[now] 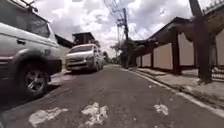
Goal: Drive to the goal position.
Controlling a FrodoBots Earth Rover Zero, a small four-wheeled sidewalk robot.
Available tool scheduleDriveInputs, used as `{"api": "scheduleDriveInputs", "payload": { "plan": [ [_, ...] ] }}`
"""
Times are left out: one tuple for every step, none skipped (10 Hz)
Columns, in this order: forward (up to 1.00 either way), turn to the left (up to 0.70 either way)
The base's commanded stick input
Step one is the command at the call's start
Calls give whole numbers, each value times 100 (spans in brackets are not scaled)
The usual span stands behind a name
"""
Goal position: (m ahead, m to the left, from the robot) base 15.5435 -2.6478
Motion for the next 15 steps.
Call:
{"api": "scheduleDriveInputs", "payload": {
  "plan": [
    [85,0],
    [85,0],
    [85,0],
    [85,0],
    [85,0],
    [85,0],
    [90,0],
    [100,0],
    [100,0],
    [100,0],
    [100,0],
    [100,0],
    [100,0],
    [100,0],
    [100,0]
  ]
}}
